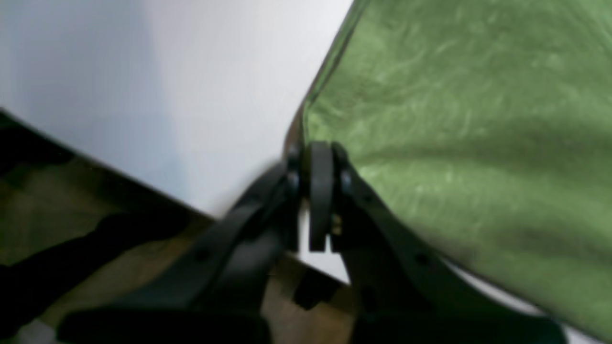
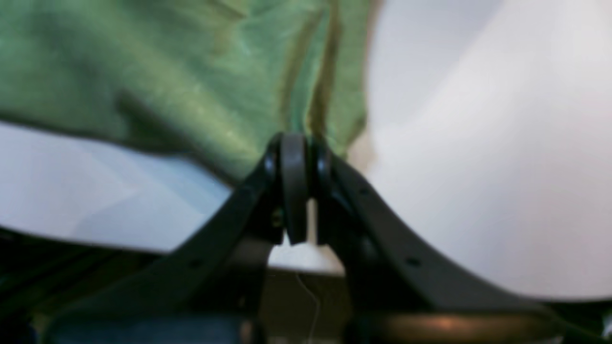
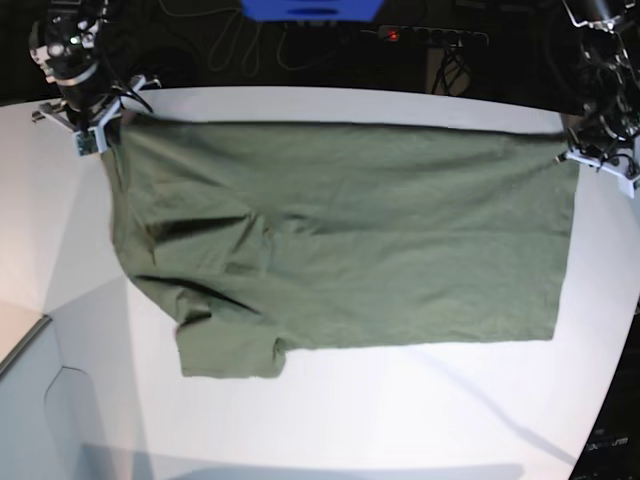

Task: Layout the t-shirt on the table in an organized manner, then fold the t-shirt properly
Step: 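Release and move both grippers down the shirt sides toward the hem, then grasp the shirt sides with both grippers and lift the hem half, then fold the lifted hem half over onto the collar half with both grippers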

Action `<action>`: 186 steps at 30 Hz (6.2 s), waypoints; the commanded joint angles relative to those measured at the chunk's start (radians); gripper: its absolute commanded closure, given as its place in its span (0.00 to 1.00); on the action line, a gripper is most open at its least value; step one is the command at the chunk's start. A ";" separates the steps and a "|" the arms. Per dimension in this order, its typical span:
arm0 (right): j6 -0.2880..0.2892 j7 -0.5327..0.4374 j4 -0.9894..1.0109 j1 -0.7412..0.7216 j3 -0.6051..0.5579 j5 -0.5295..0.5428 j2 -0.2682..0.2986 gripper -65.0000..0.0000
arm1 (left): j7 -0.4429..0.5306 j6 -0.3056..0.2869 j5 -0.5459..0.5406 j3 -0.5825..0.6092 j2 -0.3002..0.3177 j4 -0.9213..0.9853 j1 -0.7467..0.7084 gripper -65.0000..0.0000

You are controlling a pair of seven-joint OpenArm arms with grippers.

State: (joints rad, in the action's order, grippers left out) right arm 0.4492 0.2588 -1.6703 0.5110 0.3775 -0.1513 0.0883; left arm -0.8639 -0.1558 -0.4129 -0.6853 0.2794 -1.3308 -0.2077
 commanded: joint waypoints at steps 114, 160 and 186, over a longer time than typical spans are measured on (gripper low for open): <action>0.096 -0.060 1.057 -0.957 -0.134 0.003 0.100 1.00 | 0.647 0.003 0.121 0.445 0.128 0.893 0.657 1.00; 0.098 -0.158 0.178 -0.366 0.010 0.008 -0.025 1.00 | 0.653 -0.106 0.119 0.181 0.025 0.261 0.233 1.00; 0.104 -0.184 0.197 -0.277 0.087 0.006 -0.074 1.00 | 0.647 -0.107 0.119 0.097 -0.007 0.257 0.081 1.00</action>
State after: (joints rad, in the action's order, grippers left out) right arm 0.5457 0.0994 -1.4612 0.2359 0.4652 -0.1535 0.0082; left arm -0.2302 -0.2619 -0.2882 -0.5835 0.2550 -1.0584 -0.1307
